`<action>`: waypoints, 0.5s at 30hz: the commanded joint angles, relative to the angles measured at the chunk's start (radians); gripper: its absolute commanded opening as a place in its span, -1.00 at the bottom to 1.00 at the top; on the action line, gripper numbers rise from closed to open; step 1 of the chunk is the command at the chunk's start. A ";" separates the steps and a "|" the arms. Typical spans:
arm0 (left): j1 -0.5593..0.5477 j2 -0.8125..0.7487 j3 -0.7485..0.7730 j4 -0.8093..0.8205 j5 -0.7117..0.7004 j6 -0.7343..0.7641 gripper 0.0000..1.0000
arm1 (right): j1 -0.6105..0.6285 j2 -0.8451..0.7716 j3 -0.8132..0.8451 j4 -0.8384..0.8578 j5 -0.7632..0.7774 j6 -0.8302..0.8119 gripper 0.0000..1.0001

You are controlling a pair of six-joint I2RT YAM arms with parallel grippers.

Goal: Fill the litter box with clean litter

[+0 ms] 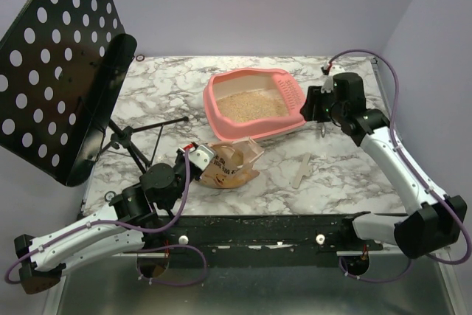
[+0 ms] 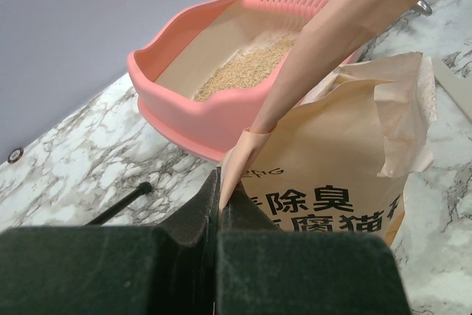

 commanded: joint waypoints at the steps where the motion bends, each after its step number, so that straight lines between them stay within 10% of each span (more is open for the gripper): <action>1: 0.010 0.009 0.085 0.024 0.050 -0.014 -1.00 | 0.135 -0.072 0.016 -0.080 -0.234 -0.118 0.23; 15: 0.013 0.075 0.311 0.015 0.168 -0.136 -1.00 | 0.231 0.092 -0.109 -0.013 -0.328 0.028 0.09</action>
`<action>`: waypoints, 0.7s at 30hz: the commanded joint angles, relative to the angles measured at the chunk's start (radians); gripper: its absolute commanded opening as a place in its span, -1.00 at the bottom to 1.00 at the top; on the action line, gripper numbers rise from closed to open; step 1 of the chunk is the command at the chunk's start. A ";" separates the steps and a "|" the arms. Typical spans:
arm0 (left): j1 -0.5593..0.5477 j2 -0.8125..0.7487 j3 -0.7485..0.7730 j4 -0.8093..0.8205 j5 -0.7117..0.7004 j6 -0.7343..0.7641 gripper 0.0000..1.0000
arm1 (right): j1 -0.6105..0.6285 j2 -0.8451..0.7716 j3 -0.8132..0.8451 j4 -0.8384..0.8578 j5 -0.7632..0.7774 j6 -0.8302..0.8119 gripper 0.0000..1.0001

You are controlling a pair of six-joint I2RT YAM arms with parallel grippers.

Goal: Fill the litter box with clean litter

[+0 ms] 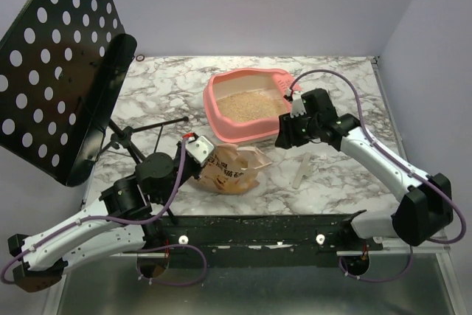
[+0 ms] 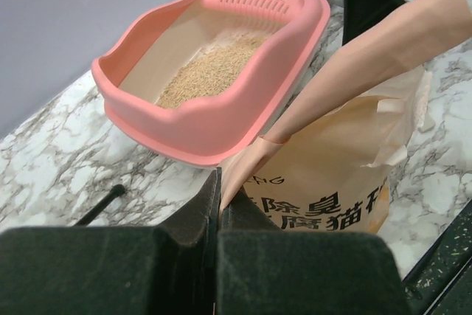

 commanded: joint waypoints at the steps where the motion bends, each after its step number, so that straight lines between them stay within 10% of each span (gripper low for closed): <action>1: 0.001 0.027 0.116 0.246 0.056 -0.056 -1.00 | 0.008 0.098 -0.056 0.103 -0.041 0.113 0.09; 21: 0.001 0.356 0.199 0.545 0.067 0.039 -1.00 | 0.030 0.494 0.073 0.556 0.203 0.471 0.16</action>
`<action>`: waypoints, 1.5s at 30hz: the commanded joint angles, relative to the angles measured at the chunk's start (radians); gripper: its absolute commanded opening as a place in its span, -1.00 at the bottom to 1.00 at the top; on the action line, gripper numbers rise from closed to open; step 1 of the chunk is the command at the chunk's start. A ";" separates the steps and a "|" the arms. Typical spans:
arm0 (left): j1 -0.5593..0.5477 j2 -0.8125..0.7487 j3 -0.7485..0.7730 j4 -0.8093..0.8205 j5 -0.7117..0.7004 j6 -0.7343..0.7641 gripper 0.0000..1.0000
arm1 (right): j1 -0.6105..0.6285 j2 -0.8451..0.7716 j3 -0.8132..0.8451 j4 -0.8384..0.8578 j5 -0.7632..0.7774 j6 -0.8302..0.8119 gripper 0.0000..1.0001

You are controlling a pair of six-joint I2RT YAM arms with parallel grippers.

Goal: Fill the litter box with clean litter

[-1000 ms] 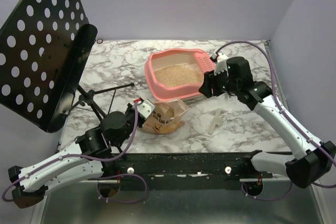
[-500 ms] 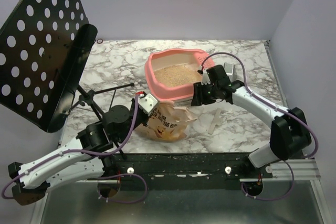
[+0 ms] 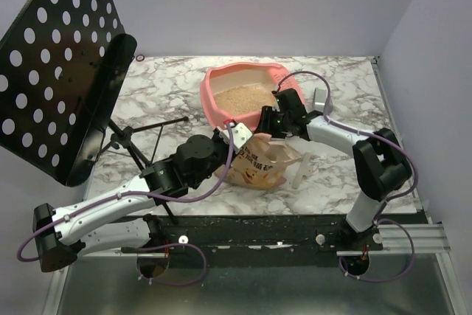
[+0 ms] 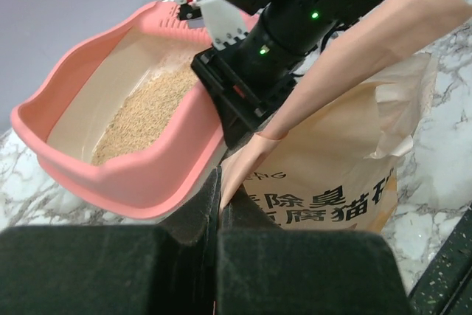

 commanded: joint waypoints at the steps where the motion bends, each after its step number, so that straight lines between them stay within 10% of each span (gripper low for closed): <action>1: 0.001 0.024 0.106 0.347 -0.019 0.081 -1.00 | 0.003 0.106 0.102 0.184 0.139 0.087 0.16; 10: 0.014 0.124 0.122 0.427 -0.026 0.115 -1.00 | -0.014 0.232 0.273 0.258 0.132 0.055 0.18; 28: 0.014 -0.037 0.090 -0.058 -0.141 -0.099 -1.00 | -0.132 -0.535 -0.083 -0.092 0.239 -0.310 0.47; 36: 0.014 -0.088 0.057 -0.154 -0.081 -0.057 -1.00 | -0.136 -0.909 -0.420 0.098 0.043 -0.399 0.90; 45: 0.014 -0.208 -0.045 -0.162 -0.070 -0.014 -1.00 | -0.136 -1.060 -0.462 0.039 -0.239 -0.630 0.92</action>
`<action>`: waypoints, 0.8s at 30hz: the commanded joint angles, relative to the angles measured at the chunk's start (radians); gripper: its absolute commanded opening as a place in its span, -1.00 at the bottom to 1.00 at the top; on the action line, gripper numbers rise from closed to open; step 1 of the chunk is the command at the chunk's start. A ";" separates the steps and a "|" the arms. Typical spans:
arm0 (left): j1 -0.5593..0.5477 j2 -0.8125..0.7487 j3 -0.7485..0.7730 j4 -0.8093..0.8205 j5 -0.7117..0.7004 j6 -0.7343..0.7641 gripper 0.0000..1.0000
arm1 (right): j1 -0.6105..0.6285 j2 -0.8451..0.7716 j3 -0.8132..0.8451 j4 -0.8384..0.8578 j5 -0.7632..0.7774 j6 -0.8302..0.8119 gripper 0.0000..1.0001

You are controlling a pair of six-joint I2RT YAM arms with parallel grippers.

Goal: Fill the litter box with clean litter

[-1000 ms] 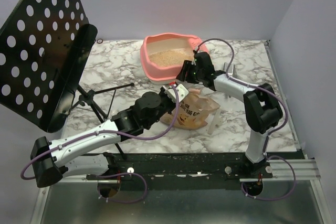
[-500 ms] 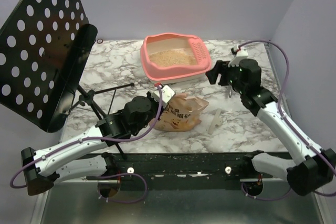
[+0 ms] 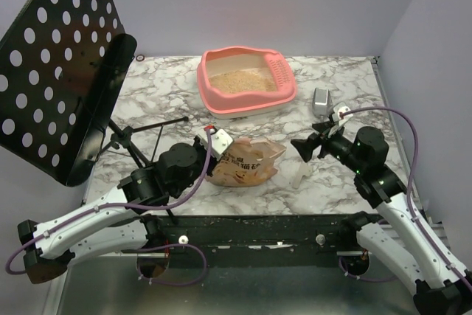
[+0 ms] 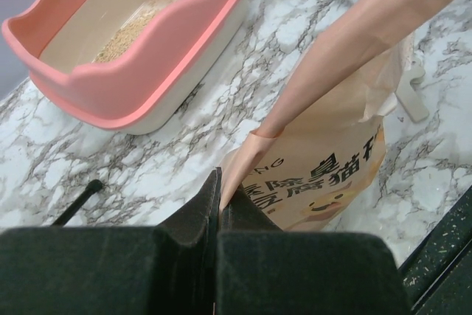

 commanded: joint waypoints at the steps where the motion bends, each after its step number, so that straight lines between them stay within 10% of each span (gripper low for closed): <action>1: 0.005 -0.107 -0.041 0.049 -0.006 0.021 -1.00 | -0.001 -0.049 0.000 -0.078 -0.201 -0.181 0.91; 8: 0.005 -0.192 -0.090 0.073 0.003 0.009 -1.00 | -0.001 0.015 0.085 -0.279 -0.455 -0.419 0.87; 24: 0.005 -0.172 -0.103 0.084 0.023 -0.005 -1.00 | 0.022 0.256 -0.124 0.438 -0.848 -0.207 0.81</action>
